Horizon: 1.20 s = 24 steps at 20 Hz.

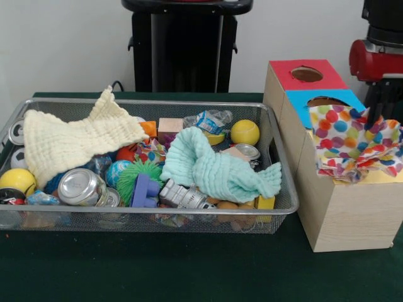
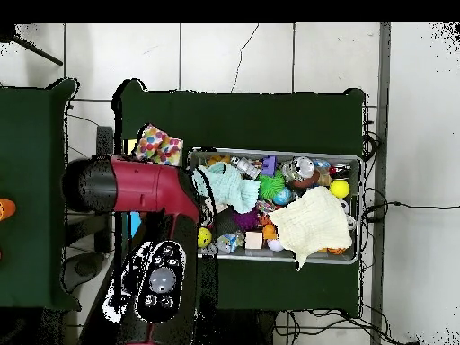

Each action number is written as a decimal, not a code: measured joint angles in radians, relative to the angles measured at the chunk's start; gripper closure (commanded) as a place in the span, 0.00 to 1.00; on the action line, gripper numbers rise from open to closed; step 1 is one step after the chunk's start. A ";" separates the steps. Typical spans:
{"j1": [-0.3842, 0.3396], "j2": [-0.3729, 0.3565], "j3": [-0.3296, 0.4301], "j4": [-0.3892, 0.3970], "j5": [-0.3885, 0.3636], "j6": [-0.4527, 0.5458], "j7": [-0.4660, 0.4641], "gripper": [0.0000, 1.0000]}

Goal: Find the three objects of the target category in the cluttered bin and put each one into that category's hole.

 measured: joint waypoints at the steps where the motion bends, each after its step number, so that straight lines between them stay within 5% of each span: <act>1: 0.003 0.001 0.000 -0.005 0.003 0.002 0.002 1.00; 24: -0.085 0.073 0.008 -0.061 0.012 -0.029 0.017 1.00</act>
